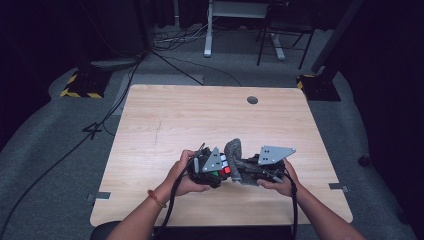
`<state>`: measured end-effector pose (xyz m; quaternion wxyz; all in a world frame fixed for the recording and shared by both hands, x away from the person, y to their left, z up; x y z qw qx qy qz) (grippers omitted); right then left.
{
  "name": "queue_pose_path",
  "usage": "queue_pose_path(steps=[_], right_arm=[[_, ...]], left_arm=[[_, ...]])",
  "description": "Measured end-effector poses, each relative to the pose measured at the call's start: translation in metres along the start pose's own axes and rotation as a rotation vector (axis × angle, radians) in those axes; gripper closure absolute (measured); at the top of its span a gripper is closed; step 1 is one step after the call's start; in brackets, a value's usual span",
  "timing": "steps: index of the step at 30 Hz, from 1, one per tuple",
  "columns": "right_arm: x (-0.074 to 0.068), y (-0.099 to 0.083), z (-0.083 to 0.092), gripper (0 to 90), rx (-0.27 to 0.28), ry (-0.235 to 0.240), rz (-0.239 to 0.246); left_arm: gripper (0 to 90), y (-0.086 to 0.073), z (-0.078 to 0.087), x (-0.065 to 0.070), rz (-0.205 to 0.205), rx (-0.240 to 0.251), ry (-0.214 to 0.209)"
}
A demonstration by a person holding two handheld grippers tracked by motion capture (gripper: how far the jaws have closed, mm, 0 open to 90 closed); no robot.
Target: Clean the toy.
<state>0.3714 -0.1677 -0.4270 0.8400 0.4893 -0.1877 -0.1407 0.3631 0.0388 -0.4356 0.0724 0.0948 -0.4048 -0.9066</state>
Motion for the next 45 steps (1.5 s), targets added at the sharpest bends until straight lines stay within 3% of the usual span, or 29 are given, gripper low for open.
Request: queue_pose_path(steps=[4,7,9,17,21,25,31,37,42,45], right_arm=[[0.003,-0.002,-0.001,77.9,-0.026,-0.029,0.011],[0.009,-0.013,-0.012,77.9,-0.139,-0.014,0.018],[0.013,-0.022,-0.019,77.9,-0.194,-0.005,0.008],[0.013,-0.031,-0.030,77.8,-0.249,0.059,-0.046],[0.013,-0.028,-0.026,77.9,-0.201,0.097,-0.084],[0.012,-0.024,-0.020,78.1,-0.173,0.106,-0.095],[0.014,-0.022,-0.016,78.2,-0.141,0.113,-0.111],[0.015,-0.016,-0.009,78.3,-0.084,0.112,-0.118],[0.014,-0.008,0.000,78.3,-0.024,0.112,-0.107],[0.009,-0.006,-0.001,78.3,-0.046,0.075,-0.065]], left_arm=[[33.5,0.002,0.000,0.002,-0.013,0.012,0.002],[33.5,0.006,0.003,0.004,-0.040,0.023,0.006],[33.4,0.007,0.006,0.004,-0.033,0.040,0.000],[33.5,0.008,0.011,0.002,-0.015,0.096,-0.007],[33.3,0.007,0.008,0.001,-0.027,0.087,-0.012],[32.8,0.005,0.011,-0.002,-0.002,0.110,-0.041],[32.4,0.000,0.012,-0.004,0.010,0.086,-0.057],[32.3,-0.002,0.010,-0.003,0.000,0.045,-0.025],[32.5,-0.003,-0.003,-0.001,-0.028,-0.036,0.005],[32.9,-0.001,-0.008,0.000,-0.045,-0.058,0.038]])
Point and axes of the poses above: each handheld gripper's, and its own axes: z roughly backward along the jaws, y roughly out of its top, x roughly to its right, the point moved 2 cm from there along -z, roughly forward along the jaws, and after that the axes turned 9 degrees about -y, right-handed, at the moved point
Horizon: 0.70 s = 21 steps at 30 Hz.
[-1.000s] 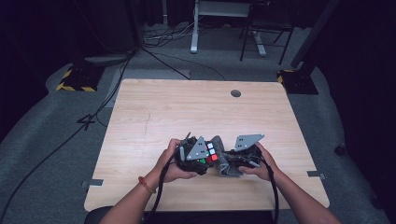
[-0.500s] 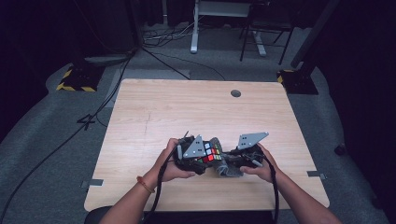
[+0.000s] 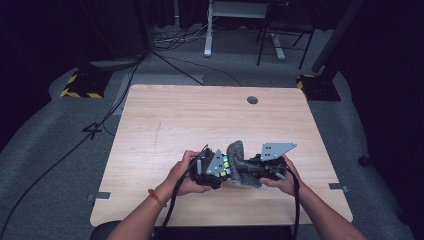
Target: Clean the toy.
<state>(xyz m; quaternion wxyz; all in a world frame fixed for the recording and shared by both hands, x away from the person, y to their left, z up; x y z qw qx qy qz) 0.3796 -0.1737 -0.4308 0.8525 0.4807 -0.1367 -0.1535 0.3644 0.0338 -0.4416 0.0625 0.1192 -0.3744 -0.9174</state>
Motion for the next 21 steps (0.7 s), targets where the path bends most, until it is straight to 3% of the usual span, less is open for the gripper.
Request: queue_pose_path(steps=[4,9,11,14,16,18,19,21], right_arm=[[0.003,-0.002,-0.001,78.4,-0.004,-0.016,-0.016],[0.004,-0.006,-0.007,78.3,-0.068,-0.047,0.011],[0.006,-0.009,-0.010,78.3,-0.095,-0.049,0.001],[0.008,-0.011,-0.013,78.3,-0.101,-0.039,-0.020],[0.007,-0.009,-0.010,78.2,-0.109,-0.050,0.002],[0.006,-0.001,0.000,78.2,-0.056,-0.030,-0.003],[0.005,0.004,0.006,78.2,-0.025,-0.022,-0.004],[0.002,0.009,0.010,78.2,-0.024,-0.066,0.034]], left_arm=[[33.3,-0.001,0.006,-0.004,0.031,0.056,-0.014],[33.4,0.000,0.013,-0.003,0.034,0.092,-0.030],[33.3,0.000,0.016,-0.005,0.044,0.115,-0.046],[33.3,-0.001,0.018,-0.007,0.051,0.118,-0.052],[33.4,-0.002,0.017,-0.009,0.057,0.118,-0.059],[33.4,-0.004,0.011,-0.010,0.057,0.106,-0.069],[33.4,-0.004,0.006,-0.009,0.063,0.106,-0.093],[33.4,0.001,0.000,-0.003,0.027,0.082,-0.092]])
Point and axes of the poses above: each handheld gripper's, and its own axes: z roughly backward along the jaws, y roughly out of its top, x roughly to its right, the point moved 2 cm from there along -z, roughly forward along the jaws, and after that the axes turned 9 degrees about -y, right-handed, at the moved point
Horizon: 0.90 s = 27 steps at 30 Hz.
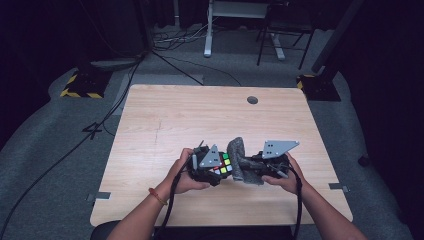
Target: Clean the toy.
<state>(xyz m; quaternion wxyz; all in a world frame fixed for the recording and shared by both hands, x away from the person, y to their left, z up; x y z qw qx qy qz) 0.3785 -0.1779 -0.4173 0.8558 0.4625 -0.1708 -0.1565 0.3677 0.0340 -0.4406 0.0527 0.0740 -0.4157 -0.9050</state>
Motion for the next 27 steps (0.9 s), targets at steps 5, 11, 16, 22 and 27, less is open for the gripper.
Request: queue_pose_path(steps=[5,11,16,22,27], right_arm=[[0.006,-0.010,-0.006,78.1,-0.033,-0.051,-0.023],[0.009,-0.018,-0.012,78.1,-0.051,-0.044,-0.018],[0.002,-0.020,-0.016,78.2,-0.075,-0.011,0.000],[-0.002,-0.015,-0.006,78.1,-0.020,-0.014,0.029],[-0.006,-0.009,0.002,78.1,0.028,0.005,0.040]], left_arm=[[33.5,0.008,0.004,0.008,-0.017,0.047,-0.014],[33.4,0.013,0.020,0.005,-0.007,0.115,0.015],[33.4,0.013,0.029,-0.005,0.030,0.151,0.033],[33.5,0.011,0.033,-0.010,0.045,0.146,0.044],[33.4,0.004,0.025,-0.013,0.046,0.090,0.052]])
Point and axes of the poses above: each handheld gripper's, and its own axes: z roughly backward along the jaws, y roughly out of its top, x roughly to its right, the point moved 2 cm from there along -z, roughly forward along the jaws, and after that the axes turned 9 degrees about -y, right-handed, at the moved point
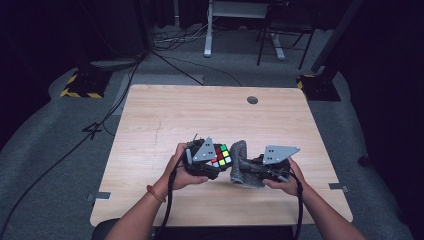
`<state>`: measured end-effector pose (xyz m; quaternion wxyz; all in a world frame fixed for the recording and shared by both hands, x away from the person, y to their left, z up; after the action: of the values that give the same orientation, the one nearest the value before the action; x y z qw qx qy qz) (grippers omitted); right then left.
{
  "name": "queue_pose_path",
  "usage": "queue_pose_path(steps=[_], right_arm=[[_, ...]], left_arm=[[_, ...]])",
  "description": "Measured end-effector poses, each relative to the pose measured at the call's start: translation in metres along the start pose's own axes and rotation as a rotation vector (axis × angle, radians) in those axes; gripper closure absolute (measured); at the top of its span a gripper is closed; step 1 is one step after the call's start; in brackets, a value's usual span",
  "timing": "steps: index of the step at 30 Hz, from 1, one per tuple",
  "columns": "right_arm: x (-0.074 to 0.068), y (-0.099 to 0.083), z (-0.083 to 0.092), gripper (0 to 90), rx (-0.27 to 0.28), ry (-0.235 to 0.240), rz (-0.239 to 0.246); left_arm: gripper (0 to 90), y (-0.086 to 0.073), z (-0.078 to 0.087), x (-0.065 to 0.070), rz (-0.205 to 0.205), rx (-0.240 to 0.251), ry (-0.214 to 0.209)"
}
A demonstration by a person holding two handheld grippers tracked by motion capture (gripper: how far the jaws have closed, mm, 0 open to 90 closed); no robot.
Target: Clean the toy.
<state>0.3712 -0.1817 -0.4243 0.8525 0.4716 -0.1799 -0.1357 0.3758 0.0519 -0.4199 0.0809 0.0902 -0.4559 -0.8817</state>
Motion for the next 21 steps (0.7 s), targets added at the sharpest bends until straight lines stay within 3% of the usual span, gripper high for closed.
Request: queue_pose_path(steps=[5,8,13,15,21], right_arm=[[-0.006,0.004,0.004,77.9,0.015,-0.015,0.056],[-0.006,0.008,0.009,77.9,0.066,-0.019,0.055],[-0.007,0.010,0.010,77.8,0.076,-0.039,0.060],[-0.005,0.008,0.008,77.6,0.068,-0.053,0.046],[0.007,-0.005,-0.002,77.6,0.004,-0.093,-0.005]], left_arm=[[33.4,0.000,-0.009,0.008,-0.012,-0.029,-0.046],[33.4,-0.001,-0.014,0.013,-0.039,-0.065,-0.060],[33.4,0.000,-0.027,0.024,-0.071,-0.113,-0.090],[33.4,0.001,-0.026,0.025,-0.071,-0.106,-0.084],[33.5,0.008,-0.011,0.022,-0.060,-0.024,-0.079]])
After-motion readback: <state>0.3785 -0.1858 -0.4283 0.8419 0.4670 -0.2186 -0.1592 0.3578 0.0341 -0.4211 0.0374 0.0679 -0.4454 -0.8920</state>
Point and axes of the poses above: each handheld gripper's, and its own axes: z roughly backward along the jaws, y roughly out of its top, x roughly to its right, the point moved 2 cm from there along -z, roughly forward along the jaws, and after that the axes turned 9 degrees about -y, right-handed, at the moved point
